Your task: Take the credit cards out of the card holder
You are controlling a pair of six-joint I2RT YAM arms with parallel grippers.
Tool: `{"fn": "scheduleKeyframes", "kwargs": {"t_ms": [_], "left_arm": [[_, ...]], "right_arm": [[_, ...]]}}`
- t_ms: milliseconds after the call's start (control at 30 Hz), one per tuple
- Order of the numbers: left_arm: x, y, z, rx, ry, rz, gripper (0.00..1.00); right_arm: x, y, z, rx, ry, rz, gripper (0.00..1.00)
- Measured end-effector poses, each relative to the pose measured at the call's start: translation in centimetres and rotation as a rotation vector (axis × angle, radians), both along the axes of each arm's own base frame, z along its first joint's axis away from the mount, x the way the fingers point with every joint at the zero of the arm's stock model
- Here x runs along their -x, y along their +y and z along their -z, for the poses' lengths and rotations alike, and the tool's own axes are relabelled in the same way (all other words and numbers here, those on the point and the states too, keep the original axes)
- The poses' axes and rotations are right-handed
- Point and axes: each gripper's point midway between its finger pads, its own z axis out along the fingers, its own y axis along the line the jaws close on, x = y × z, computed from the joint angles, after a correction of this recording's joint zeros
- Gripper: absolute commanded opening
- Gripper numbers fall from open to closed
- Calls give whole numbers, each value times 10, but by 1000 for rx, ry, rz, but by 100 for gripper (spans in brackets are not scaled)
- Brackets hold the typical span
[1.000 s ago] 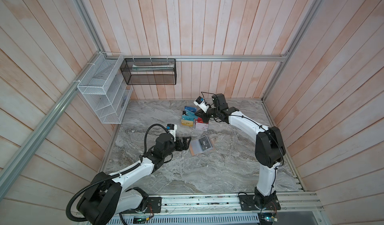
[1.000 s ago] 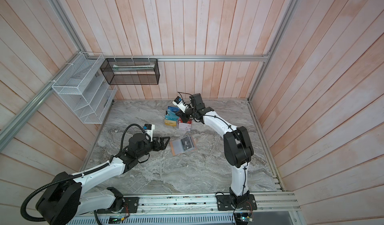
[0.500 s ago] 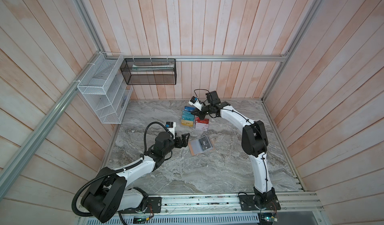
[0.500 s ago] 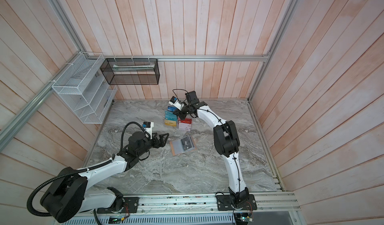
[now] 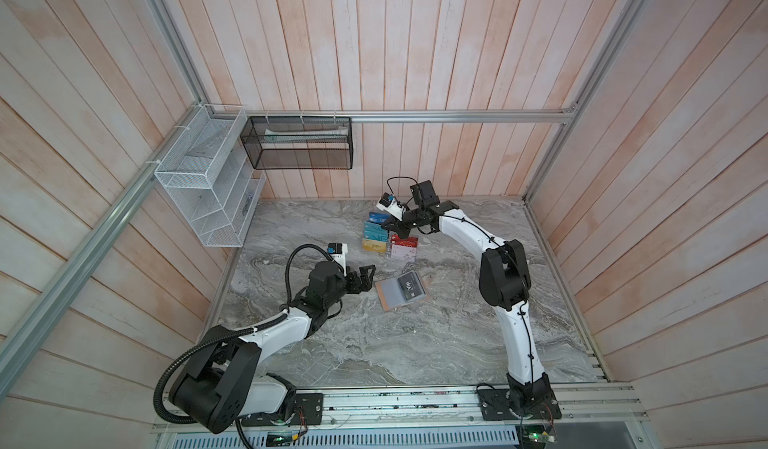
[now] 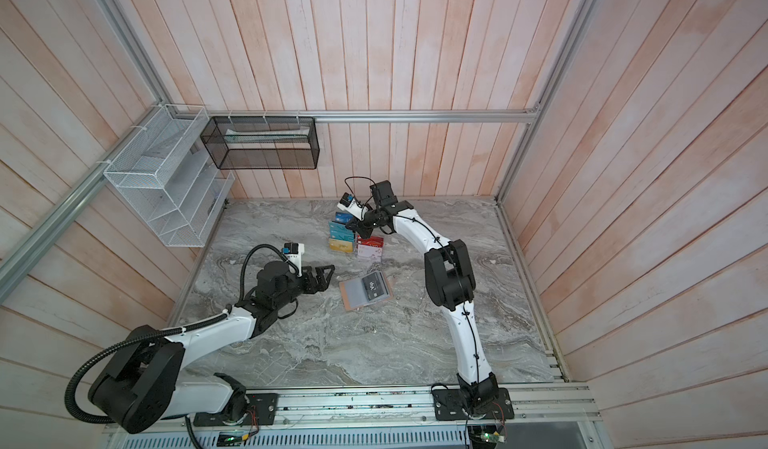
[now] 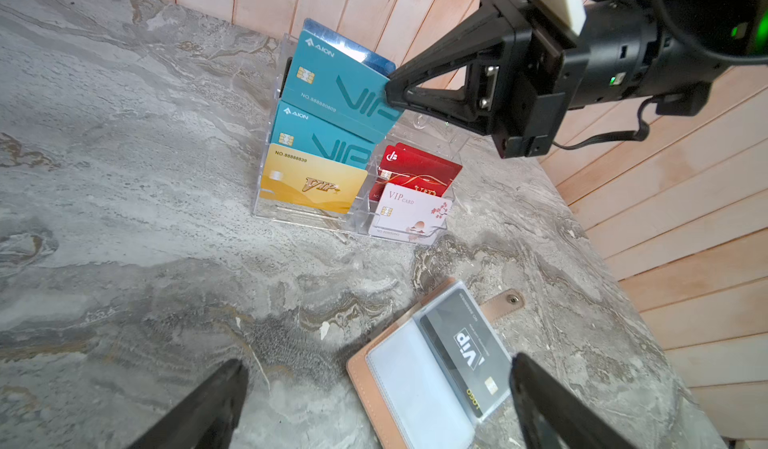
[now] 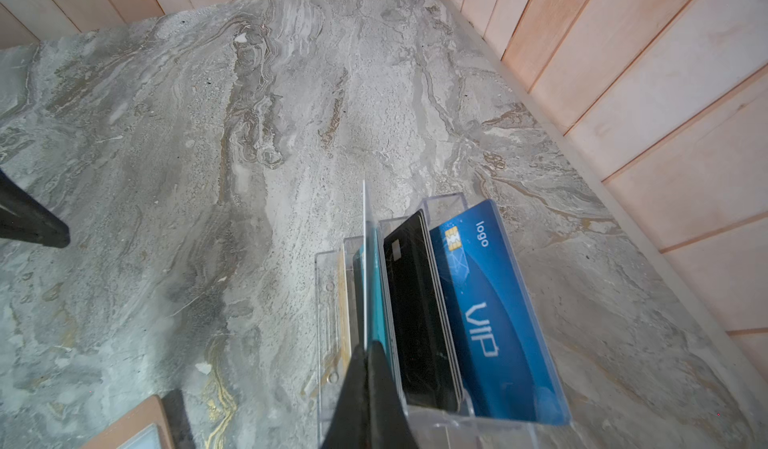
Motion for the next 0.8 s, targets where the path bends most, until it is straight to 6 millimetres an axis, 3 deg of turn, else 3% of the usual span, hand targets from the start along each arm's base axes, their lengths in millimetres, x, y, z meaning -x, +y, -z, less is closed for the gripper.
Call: {"fn": "scheduleKeyframes", "kwargs": {"t_ms": [500, 800], "left_arm": [[-7, 12, -2, 49, 23, -23, 100], [-8, 15, -2, 67, 33, -27, 100]], "right_arm": [[7, 1, 2, -6, 25, -24, 0], [-2, 1, 23, 38, 36, -10, 0]]}}
